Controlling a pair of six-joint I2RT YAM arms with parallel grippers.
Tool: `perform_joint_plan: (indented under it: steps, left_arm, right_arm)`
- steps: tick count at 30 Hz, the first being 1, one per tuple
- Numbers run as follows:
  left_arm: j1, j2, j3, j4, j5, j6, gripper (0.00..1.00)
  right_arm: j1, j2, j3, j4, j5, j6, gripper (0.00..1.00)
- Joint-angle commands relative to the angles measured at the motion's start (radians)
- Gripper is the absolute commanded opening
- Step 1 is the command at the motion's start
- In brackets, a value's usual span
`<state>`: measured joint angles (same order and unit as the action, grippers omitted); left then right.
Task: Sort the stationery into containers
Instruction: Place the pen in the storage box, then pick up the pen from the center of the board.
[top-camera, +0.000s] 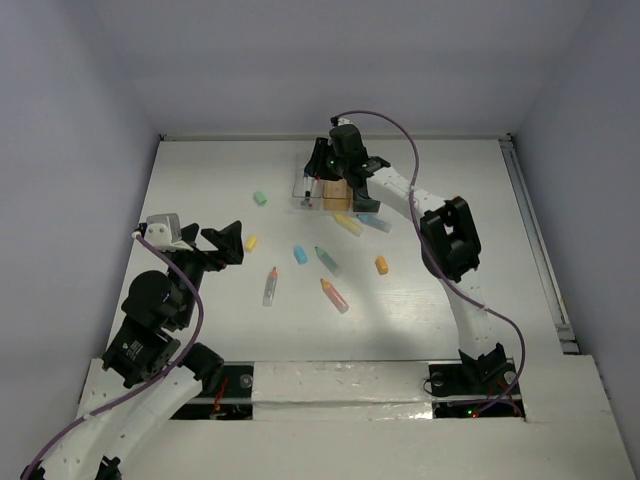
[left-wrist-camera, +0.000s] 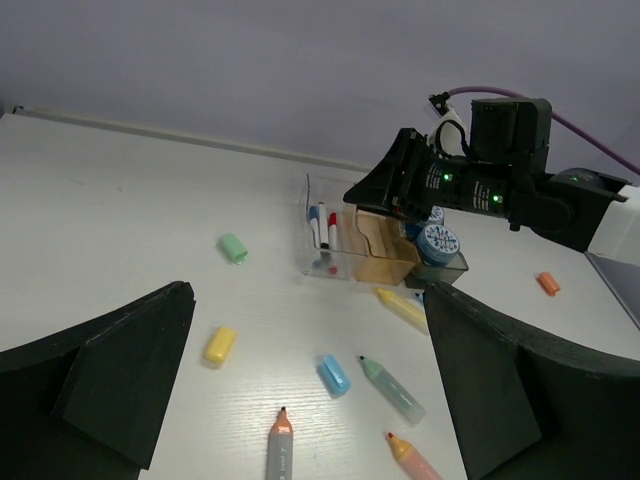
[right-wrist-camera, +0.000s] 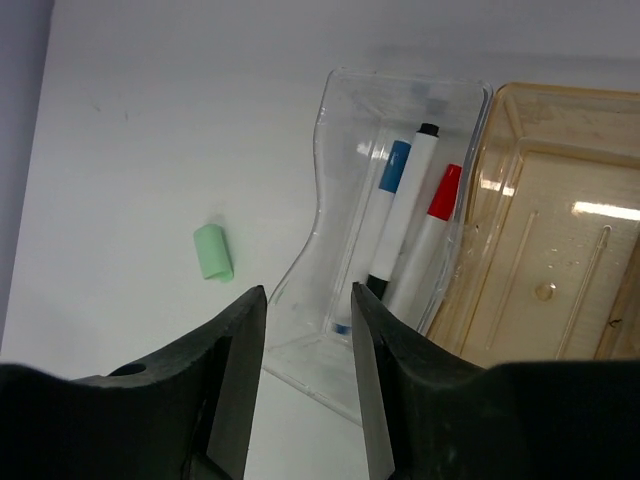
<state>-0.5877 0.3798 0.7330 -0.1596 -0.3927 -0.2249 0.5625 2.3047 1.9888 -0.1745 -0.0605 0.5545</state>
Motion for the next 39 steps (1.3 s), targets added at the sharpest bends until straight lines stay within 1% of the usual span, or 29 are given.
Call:
perform_joint_plan:
  steps: [1,5,7,8,10,11,14,15,16,18,19,21,22,25,27,31,32,39]
  left_arm:
    - [-0.003,0.013,-0.003,0.045,0.000,0.009,0.99]
    - [-0.003,0.018,-0.003,0.043,0.003,0.009,0.99]
    - [0.006,0.019,-0.003,0.043,0.002,0.009,0.99]
    - [0.006,0.019,-0.003,0.043,0.002,0.007,0.99]
    - [0.006,0.019,-0.003,0.040,-0.001,0.009,0.99]
    - [0.006,0.019,-0.003,0.040,0.000,0.007,0.99]
    - [0.006,0.021,-0.003,0.043,0.005,0.007,0.99]
    - [0.006,0.022,-0.003,0.043,0.008,0.007,0.99]
    - [0.006,0.024,-0.003,0.043,0.009,0.007,0.99]
    - [0.006,0.027,-0.003,0.045,0.011,0.006,0.99]
    - [0.015,0.028,-0.003,0.045,0.009,0.006,0.99]
    - [0.015,0.033,-0.003,0.046,0.015,0.006,0.99]
    - [0.015,0.034,-0.003,0.048,0.023,0.004,0.99]
    - [0.025,0.044,-0.001,0.049,0.054,0.002,0.99]
    - [0.034,0.041,-0.003,0.054,0.067,0.001,0.99]
    - [0.043,0.045,-0.003,0.052,0.074,-0.002,0.99]
    - [0.043,0.047,-0.003,0.052,0.075,-0.004,0.99]
    - [0.052,0.064,-0.003,0.054,0.101,-0.007,0.99]
  right_arm:
    - [0.002,-0.014,0.042,0.012,0.016,-0.011,0.46]
    - [0.002,-0.042,0.033,0.000,0.019,-0.036,0.48]
    - [0.011,-0.083,0.013,-0.008,0.016,-0.057,0.48]
    - [0.023,-0.103,-0.023,-0.011,0.014,-0.095,0.46]
    - [0.054,-0.184,-0.085,-0.026,0.021,-0.137,0.44]
    - [0.066,-0.214,-0.160,-0.036,0.024,-0.180,0.44]
    - [0.111,-0.335,-0.301,-0.075,0.053,-0.249,0.45]
    - [0.120,-0.361,-0.388,-0.107,0.054,-0.258,0.45]
    - [0.134,-0.408,-0.431,-0.126,0.060,-0.264,0.46]
    - [0.148,-0.447,-0.540,-0.170,0.077,-0.277,0.47]
    - [0.148,-0.462,-0.567,-0.186,0.073,-0.278,0.48]
    - [0.183,-0.491,-0.607,-0.221,0.068,-0.294,0.57]
    - [0.194,-0.493,-0.626,-0.233,0.068,-0.300,0.59]
    - [0.215,-0.476,-0.633,-0.255,0.061,-0.312,0.60]
    - [0.226,-0.444,-0.624,-0.261,0.027,-0.320,0.61]
    - [0.235,-0.378,-0.584,-0.273,0.054,-0.334,0.61]
    - [0.235,-0.352,-0.569,-0.272,0.092,-0.341,0.61]
    - [0.235,-0.252,-0.506,-0.264,0.125,-0.355,0.60]
